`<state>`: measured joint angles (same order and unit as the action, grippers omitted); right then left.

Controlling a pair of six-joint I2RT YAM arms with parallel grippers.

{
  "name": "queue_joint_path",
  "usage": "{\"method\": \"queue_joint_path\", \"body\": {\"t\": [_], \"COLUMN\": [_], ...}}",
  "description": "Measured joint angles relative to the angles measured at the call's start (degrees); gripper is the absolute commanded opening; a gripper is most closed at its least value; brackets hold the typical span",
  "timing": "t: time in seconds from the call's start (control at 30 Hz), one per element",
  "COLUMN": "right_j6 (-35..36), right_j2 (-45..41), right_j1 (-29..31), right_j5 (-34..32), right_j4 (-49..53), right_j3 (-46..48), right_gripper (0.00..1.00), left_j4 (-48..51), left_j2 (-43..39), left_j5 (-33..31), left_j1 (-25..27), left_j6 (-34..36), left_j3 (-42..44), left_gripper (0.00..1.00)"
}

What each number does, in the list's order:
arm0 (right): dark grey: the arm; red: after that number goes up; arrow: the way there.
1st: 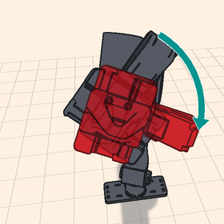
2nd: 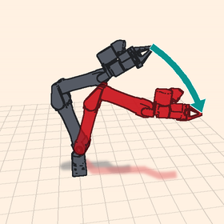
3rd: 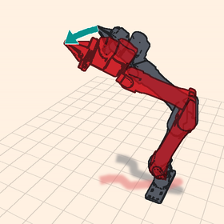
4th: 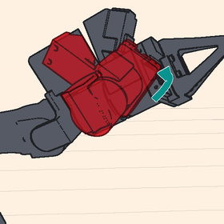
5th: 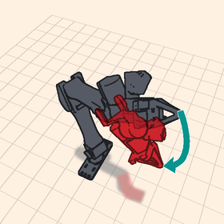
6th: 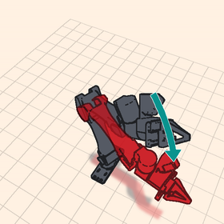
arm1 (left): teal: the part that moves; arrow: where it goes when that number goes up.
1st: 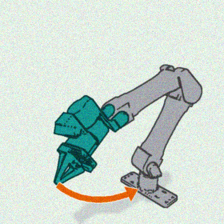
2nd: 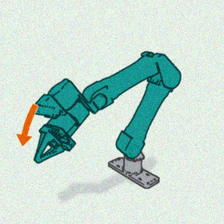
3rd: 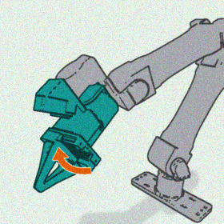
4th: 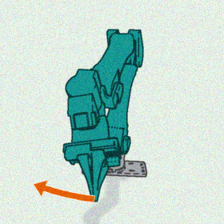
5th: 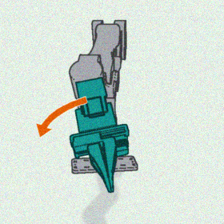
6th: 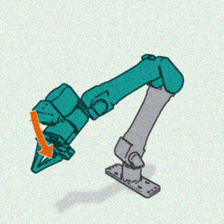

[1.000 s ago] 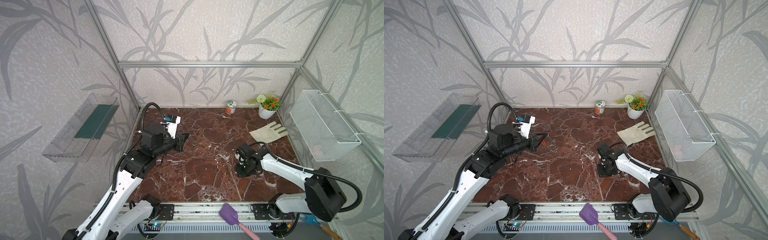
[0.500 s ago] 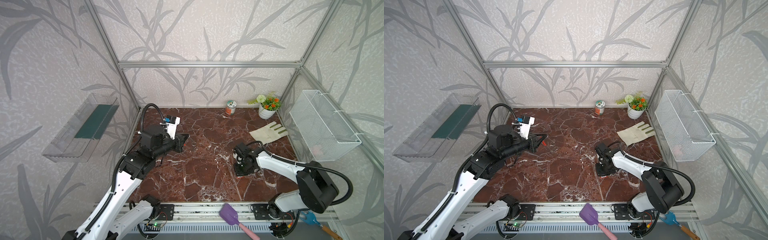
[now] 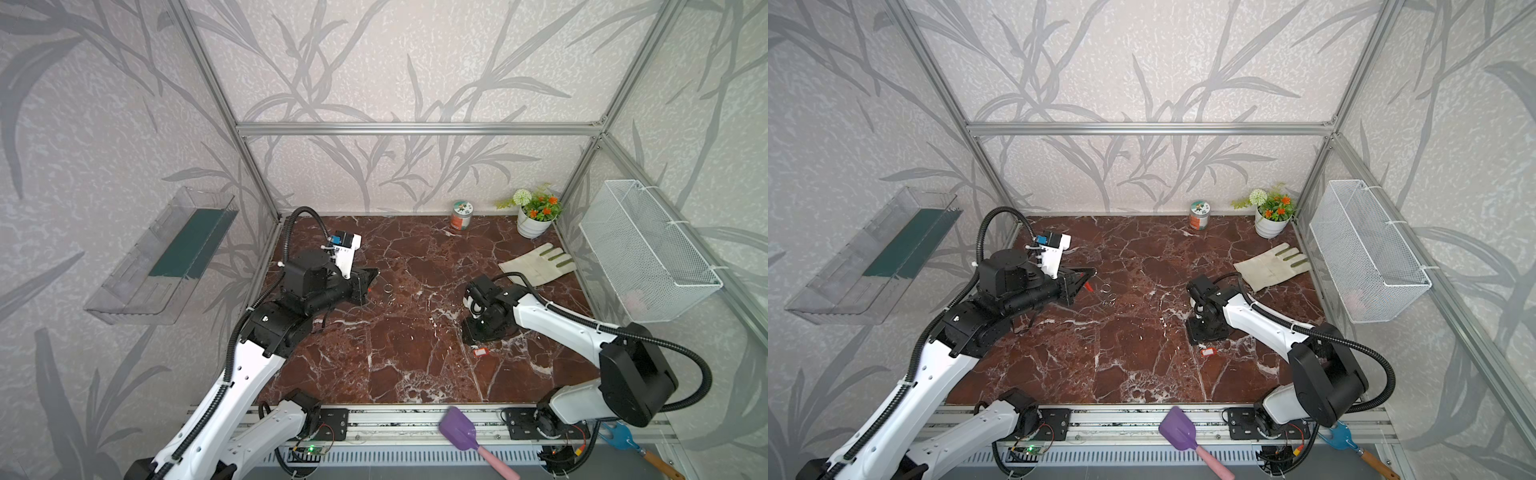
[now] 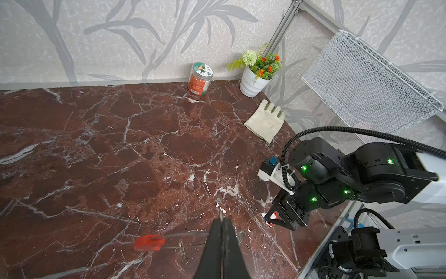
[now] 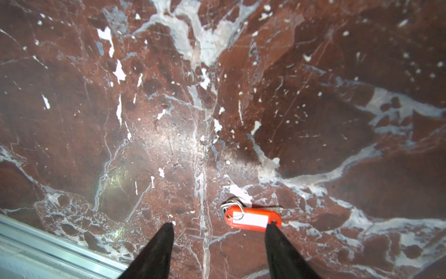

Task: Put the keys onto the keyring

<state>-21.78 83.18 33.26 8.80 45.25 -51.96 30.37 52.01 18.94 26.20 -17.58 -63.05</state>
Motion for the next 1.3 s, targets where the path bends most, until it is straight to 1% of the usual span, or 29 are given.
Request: {"method": "queue_joint_path", "body": {"t": [0.07, 0.13, 0.27, 0.37, 0.47, 0.67, 0.97, 1.1, 1.3], "right_j6": [0.90, 2.05, 4.39, 5.92, 7.15, 8.35, 8.61, 8.81, 9.22], "right_j2": [0.09, 0.61, 4.31, 6.49, 7.65, 11.76, 14.73, 16.24, 16.26], "right_j1": [-0.35, -0.94, -2.12, -2.73, -3.28, -3.80, -3.85, -3.85, -3.85], "right_j5": [0.68, 1.46, 3.61, 5.33, 6.60, 7.17, 7.63, 8.28, 9.35], "right_j4": [1.31, 2.45, 3.80, 4.37, 4.63, 5.18, 6.01, 6.08, 6.36], "right_j3": [-0.87, -1.81, -3.23, -3.26, -3.52, -4.55, -4.87, -5.40, -5.42], "right_gripper": [0.63, 0.61, 0.60, 0.55, 0.55, 0.53, 0.49, 0.45, 0.36], "left_j4": [0.00, 0.00, 0.00, 0.00, 0.02, 0.17, 1.01, 1.07, 1.18], "left_j2": [0.28, 0.52, 0.66, 0.66, 0.66, 0.66, 0.66, 0.66, 0.66], "left_j5": [0.02, 0.02, 0.07, 0.07, 0.07, 0.07, 0.07, 0.07, 0.04], "left_j1": [0.00, 0.00, 0.00, 0.00, 0.00, 0.00, 0.00, 0.00, 0.00], "left_j6": [0.04, 0.07, 0.09, 0.28, 0.70, 1.20, 1.53, 1.55, 1.57], "left_j3": [0.00, 0.00, 0.00, 0.00, 0.00, 0.00, 0.00, 0.00, 0.00], "left_gripper": [0.00, 0.00, 0.00, 0.00, 0.00, 0.00, 0.00, 0.00, 0.00]}}
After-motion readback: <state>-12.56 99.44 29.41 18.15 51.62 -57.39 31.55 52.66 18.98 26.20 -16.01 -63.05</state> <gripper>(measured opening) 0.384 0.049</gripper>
